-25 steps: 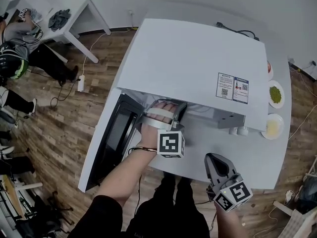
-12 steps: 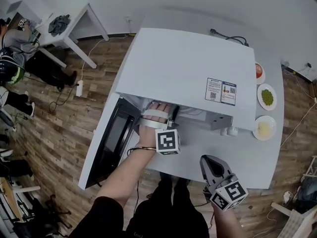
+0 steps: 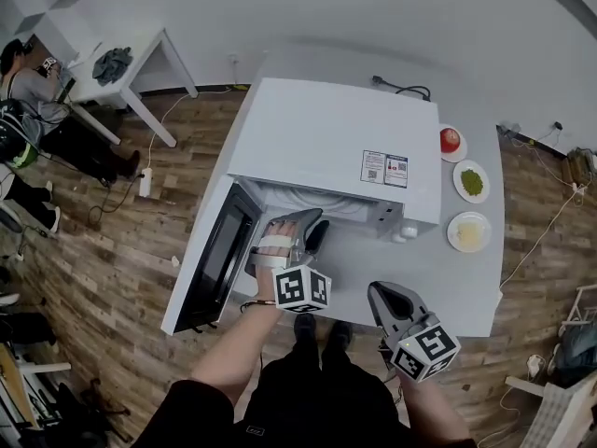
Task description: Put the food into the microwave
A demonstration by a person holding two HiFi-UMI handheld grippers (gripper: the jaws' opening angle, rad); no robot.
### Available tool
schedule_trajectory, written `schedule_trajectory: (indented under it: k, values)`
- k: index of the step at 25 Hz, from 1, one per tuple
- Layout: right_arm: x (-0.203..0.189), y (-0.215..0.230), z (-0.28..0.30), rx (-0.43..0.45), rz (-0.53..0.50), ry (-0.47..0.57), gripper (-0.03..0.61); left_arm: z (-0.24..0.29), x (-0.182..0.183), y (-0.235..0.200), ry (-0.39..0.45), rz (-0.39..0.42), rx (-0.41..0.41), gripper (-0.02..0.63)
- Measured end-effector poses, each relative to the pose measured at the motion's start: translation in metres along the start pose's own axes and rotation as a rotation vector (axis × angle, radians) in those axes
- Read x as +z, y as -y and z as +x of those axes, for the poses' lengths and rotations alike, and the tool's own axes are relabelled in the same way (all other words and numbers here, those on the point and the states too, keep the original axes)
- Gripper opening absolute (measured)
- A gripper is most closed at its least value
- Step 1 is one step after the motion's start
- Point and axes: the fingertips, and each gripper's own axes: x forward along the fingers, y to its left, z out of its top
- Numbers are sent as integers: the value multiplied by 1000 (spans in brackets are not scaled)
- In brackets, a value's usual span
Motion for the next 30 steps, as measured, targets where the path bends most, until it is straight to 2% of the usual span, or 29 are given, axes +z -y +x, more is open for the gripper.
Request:
schedule_trajectory:
  k: [4,10,16,22,25,30]
  values:
    - [16,-8,-17,-11,-16,25,14,-44,32,5,88,-259,-109,130]
    - [39,-15,-41,-22,-51,70,14,-105,75,-5,210,-461,-167,124]
    - [58,-34,-67,-8,-83,134,14,-159,91,-24,333,-700,-185,98]
    - [70,-47,-83,-7,-84,172,14,-199,95,-34,424,-856,-194,41]
    - [82,-58,-85,14,-92,198,14,-216,98,-38,463,-875,-185,15]
    - [97,-62,-85,-16,-121,234,14,-226,100,-43,496,-877,-180,8]
